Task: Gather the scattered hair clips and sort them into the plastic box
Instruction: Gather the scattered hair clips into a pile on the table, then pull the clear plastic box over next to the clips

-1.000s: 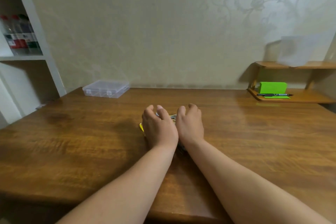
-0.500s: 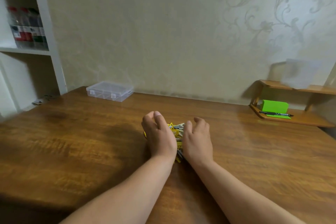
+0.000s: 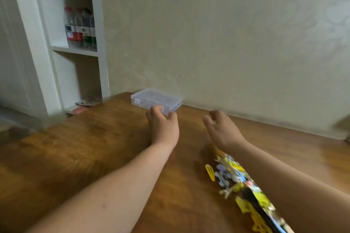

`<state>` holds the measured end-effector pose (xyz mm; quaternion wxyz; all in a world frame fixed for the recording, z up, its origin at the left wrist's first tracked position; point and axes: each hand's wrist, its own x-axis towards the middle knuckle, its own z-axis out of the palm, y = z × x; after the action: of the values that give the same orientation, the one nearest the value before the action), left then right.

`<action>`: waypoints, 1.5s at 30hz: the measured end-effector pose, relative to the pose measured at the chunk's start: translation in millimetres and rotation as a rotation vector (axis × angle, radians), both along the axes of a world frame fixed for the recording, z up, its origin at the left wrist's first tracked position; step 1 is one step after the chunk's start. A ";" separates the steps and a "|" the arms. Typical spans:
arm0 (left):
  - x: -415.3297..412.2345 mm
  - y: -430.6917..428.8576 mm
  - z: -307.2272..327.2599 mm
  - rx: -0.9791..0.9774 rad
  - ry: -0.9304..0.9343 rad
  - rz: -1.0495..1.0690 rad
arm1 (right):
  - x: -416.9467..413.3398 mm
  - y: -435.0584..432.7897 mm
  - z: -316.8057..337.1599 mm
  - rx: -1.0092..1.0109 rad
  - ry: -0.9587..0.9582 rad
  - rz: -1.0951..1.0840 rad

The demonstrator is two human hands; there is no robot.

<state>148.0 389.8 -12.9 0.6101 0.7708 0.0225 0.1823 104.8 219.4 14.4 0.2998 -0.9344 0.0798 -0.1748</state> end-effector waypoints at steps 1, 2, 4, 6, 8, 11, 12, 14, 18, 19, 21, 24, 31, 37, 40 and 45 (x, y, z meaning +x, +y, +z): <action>20.8 9.2 -1.0 -0.001 0.006 0.017 | 15.8 10.6 0.6 0.000 0.039 0.038; 43.1 20.1 -2.1 -0.004 0.011 0.037 | 32.3 20.0 0.2 0.001 0.084 0.073; 85.4 42.1 -3.7 0.000 0.010 0.082 | 61.8 36.9 -1.2 -0.002 0.172 0.124; 122.8 59.2 -5.1 0.012 0.001 0.111 | 85.7 48.5 -1.4 -0.036 0.214 0.148; 152.6 72.9 -4.3 0.024 -0.002 0.129 | 106.4 56.7 -2.2 -0.052 0.220 0.174; 184.3 87.8 -1.8 0.034 0.015 0.160 | 132.3 62.0 -4.3 -0.062 0.239 0.231; 192.4 89.9 -2.2 0.049 0.031 0.166 | 140.1 63.3 -5.7 -0.075 0.253 0.249; 202.0 89.7 -2.9 0.107 0.096 0.142 | 150.9 63.6 -8.1 -0.087 0.292 0.277; 189.0 84.5 0.7 0.132 0.138 0.059 | 143.4 54.2 -2.8 -0.015 0.321 0.276; 178.2 82.0 3.2 0.148 0.116 0.038 | 136.3 47.2 1.6 0.030 0.320 0.271; 148.2 72.3 5.2 0.172 0.091 -0.028 | 117.0 26.0 9.6 0.116 0.331 0.243; 87.1 43.4 4.2 0.147 0.121 -0.239 | 70.4 -26.7 17.5 0.193 0.296 0.187; -19.0 -59.3 0.7 0.272 0.022 -0.537 | -84.1 -152.0 -3.5 0.302 0.146 0.026; -38.0 -82.4 -3.4 0.246 0.074 -0.678 | -134.2 -194.3 -24.2 0.264 0.088 0.002; -32.5 -77.8 -7.8 0.286 0.016 -0.676 | -133.9 -197.0 -24.4 0.203 0.096 0.012; -26.7 -79.9 -12.2 0.217 -0.022 -0.581 | -133.7 -193.2 -25.3 0.170 0.064 -0.009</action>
<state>121.3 309.9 -25.1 0.5512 0.8035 -0.2246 0.0099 -28.9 26.2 -10.9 0.3745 -0.9104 0.1084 -0.1387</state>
